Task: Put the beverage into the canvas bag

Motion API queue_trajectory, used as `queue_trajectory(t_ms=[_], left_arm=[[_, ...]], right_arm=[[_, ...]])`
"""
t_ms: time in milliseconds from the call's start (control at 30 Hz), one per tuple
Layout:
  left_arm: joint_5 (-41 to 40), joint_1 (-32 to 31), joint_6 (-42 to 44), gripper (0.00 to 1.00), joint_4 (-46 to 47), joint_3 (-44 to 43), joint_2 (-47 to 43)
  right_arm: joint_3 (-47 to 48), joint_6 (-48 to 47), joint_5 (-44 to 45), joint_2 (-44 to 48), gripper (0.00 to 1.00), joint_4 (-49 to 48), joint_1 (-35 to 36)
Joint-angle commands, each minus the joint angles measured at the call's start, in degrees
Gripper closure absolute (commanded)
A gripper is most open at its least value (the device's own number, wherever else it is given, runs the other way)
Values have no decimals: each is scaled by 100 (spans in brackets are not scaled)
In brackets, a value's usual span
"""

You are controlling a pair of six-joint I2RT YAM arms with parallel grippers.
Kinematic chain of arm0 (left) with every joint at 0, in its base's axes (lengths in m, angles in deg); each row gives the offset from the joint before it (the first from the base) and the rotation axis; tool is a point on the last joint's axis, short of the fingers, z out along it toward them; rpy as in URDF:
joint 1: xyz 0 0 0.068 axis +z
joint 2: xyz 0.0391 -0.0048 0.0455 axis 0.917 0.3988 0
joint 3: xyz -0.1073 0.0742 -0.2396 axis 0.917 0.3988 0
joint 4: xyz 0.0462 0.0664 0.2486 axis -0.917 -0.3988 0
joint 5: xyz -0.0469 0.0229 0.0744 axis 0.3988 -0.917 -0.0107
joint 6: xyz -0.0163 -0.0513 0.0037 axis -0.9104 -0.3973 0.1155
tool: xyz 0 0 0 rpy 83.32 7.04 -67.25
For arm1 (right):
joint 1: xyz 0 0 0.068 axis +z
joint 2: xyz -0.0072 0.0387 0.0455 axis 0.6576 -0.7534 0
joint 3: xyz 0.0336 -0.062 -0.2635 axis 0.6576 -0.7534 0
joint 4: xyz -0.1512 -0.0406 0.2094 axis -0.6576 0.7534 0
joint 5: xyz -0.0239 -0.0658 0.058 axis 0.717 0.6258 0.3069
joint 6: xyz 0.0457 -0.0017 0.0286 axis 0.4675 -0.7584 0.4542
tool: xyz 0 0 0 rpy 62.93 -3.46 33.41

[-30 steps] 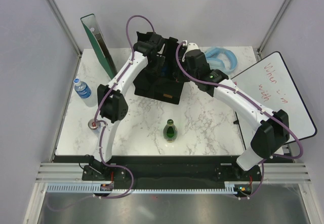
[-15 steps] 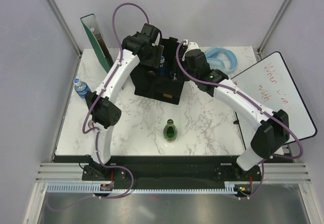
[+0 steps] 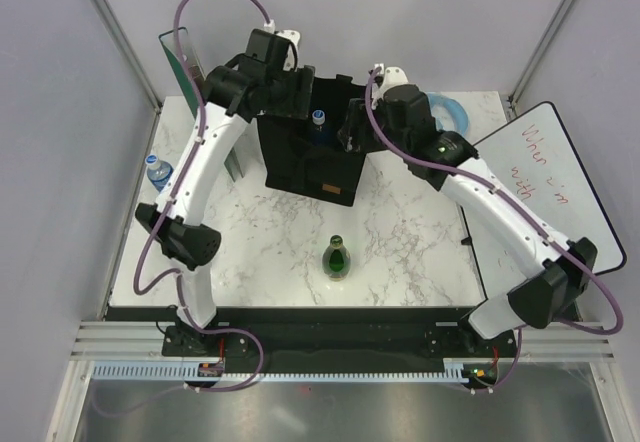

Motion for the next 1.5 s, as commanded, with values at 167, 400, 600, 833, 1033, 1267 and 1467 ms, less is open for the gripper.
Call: queue_trajectory(t_ms=[167,400,600,833,1033,1267,1467], left_arm=[[509,-3,-614,0,519,98,-1454],[843,-3,-703,0,1485,2839,-3474],[932,6,-1001,0,2242,5055,-5065],[536,6,-1036,0,2312,5760,-5332],[510,6,-1028,0,2374,5707,-5323],[439,6,-993,0,2374,5778,-5349],[431,6,-1010,0,2374,5786,-5296]], right_arm=[[452,-799,-662,1046,15,899,26],[-399,-844,-675,1477,16,1445,657],[-1199,-651,-480,1522,16,1489,1589],[-1710,-571,108,1048,21,1322,2162],[-1719,-449,381,626,28,1190,2381],[-2017,-194,416,590,35,927,2575],[-1938,-167,662,423,42,962,2654]])
